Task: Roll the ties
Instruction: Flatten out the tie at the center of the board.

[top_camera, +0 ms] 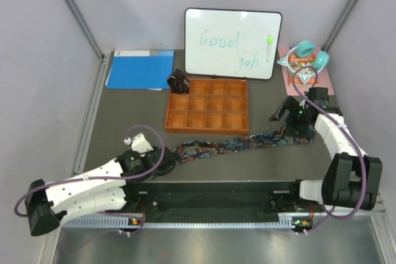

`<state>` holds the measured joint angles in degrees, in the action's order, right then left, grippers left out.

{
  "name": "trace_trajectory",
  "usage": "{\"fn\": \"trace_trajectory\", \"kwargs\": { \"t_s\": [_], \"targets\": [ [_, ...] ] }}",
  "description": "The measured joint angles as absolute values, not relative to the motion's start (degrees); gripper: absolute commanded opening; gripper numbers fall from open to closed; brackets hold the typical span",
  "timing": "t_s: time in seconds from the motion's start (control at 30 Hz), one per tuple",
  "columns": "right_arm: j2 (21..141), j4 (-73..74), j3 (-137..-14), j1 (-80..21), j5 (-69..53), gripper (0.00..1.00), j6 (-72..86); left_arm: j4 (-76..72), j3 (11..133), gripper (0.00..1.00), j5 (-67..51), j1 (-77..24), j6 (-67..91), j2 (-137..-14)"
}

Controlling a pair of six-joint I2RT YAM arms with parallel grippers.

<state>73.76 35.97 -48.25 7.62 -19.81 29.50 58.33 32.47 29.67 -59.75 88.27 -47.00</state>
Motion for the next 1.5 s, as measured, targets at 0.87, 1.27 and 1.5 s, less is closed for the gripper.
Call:
{"fn": "trace_trajectory", "kwargs": {
  "t_s": [0.87,1.27,1.5],
  "targets": [
    [75.9,34.7,-47.2,7.6,-19.8,0.94,28.0,47.0,25.6,0.31,37.8,-59.7,89.2,-54.3],
    [78.1,33.6,-45.7,7.6,-18.4,0.94,27.4,48.5,29.1,0.00,40.3,-59.0,85.8,-48.6],
    [82.4,33.6,-44.6,7.6,-15.7,0.93,27.7,50.6,37.6,0.00,42.0,-53.5,80.5,-35.6]
  ]
}}
